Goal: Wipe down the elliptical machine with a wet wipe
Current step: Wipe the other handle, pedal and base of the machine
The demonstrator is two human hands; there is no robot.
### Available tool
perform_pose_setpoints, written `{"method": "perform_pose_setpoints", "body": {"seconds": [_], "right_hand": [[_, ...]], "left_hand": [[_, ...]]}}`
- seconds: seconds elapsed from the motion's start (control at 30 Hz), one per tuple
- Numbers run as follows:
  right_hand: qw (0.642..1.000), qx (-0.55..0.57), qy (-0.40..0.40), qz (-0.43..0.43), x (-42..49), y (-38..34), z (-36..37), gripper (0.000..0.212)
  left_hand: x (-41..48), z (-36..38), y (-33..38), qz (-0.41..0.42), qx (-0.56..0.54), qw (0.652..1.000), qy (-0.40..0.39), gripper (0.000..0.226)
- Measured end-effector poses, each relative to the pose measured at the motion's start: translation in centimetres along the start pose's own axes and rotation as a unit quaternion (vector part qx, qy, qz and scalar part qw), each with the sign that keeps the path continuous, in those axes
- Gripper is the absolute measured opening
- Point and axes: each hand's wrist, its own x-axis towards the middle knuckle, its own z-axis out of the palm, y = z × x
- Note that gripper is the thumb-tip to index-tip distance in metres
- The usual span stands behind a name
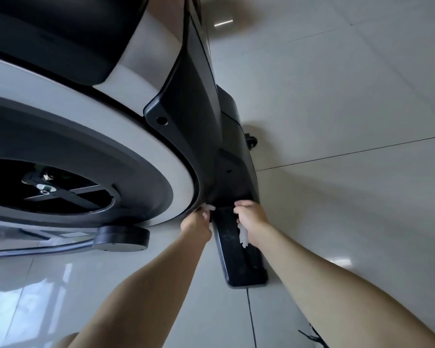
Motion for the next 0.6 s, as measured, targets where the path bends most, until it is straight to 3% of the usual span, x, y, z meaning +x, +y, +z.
{"method": "perform_pose_setpoints", "body": {"seconds": [0.03,0.13,0.23,0.3,0.47,0.6], "right_hand": [[1.0,-0.008,0.004,0.0,0.2,0.3,-0.1,0.024],[1.0,-0.003,0.019,0.011,0.5,0.9,-0.4,0.026],[1.0,0.007,0.025,0.013,0.5,1.1,-0.6,0.026],[0.999,0.002,0.036,0.003,0.6,1.4,-0.6,0.027],[0.995,-0.018,0.095,-0.008,0.8,0.9,-2.6,0.044],[0.995,-0.007,0.102,-0.013,0.9,0.4,-3.3,0.043]], "left_hand": [[0.0,0.2,0.1,-0.011,-0.037,0.999,-0.007,0.027],[-1.0,1.7,-0.9,0.029,-0.003,0.999,-0.012,0.032],[-2.4,2.4,-2.0,0.091,0.008,0.995,-0.039,0.014],[-2.1,1.8,-2.1,0.125,0.037,0.991,-0.017,0.021],[0.0,0.5,-0.6,0.054,0.13,0.989,0.049,0.009],[-1.9,2.3,-1.6,0.095,0.173,0.978,0.062,0.017]]}}
